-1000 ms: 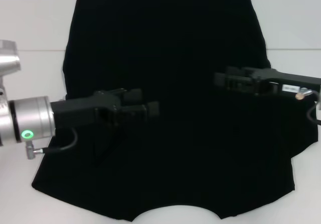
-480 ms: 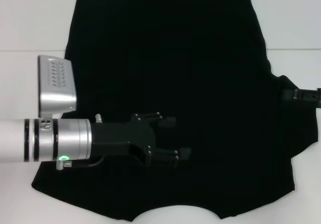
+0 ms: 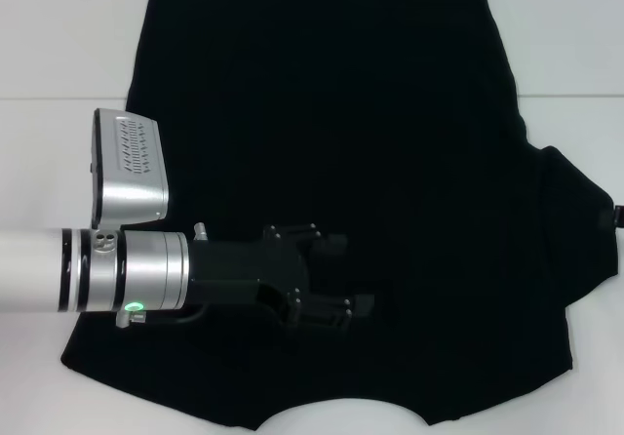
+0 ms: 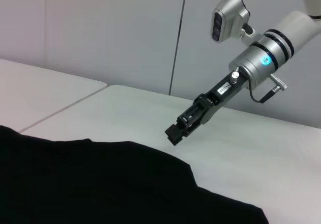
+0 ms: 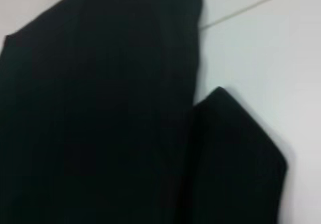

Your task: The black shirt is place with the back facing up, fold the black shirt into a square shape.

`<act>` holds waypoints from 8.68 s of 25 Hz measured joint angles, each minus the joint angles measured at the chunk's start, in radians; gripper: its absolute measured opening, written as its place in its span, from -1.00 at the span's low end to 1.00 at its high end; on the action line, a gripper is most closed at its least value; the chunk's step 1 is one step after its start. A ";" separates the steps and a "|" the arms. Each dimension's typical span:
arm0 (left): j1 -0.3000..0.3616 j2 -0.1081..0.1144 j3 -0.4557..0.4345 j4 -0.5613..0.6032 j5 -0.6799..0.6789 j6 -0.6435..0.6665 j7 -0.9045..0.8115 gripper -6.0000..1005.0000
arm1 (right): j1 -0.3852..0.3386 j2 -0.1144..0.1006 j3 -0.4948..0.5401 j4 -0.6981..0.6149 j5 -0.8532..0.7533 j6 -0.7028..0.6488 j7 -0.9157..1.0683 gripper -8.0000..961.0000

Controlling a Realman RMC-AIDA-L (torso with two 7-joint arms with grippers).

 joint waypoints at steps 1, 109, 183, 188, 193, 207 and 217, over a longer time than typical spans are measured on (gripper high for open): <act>0.000 0.000 0.001 -0.001 0.000 -0.006 0.000 0.74 | 0.002 0.000 0.000 0.002 -0.008 0.006 0.002 0.52; 0.006 0.000 -0.005 -0.006 -0.013 -0.025 -0.022 0.74 | 0.203 0.136 0.047 0.048 -0.019 0.057 -0.184 -0.84; 0.280 0.029 -0.356 0.425 0.342 0.085 -0.311 0.74 | 0.075 0.171 -0.027 0.112 0.441 -0.188 -0.578 0.68; 0.286 0.028 -0.359 0.451 0.412 0.080 -0.301 0.74 | 0.083 0.168 -0.027 0.118 0.442 -0.179 -0.578 0.68; 0.285 0.028 -0.358 0.454 0.459 0.077 -0.299 0.74 | 0.086 0.164 -0.027 0.119 0.446 -0.178 -0.577 0.68; 0.276 0.027 -0.348 0.445 0.492 0.089 -0.305 0.74 | 0.087 0.158 -0.020 0.113 0.447 -0.177 -0.571 0.68; 0.264 0.023 -0.327 0.444 0.495 0.137 -0.309 0.74 | 0.090 0.157 -0.019 0.108 0.447 -0.177 -0.569 0.68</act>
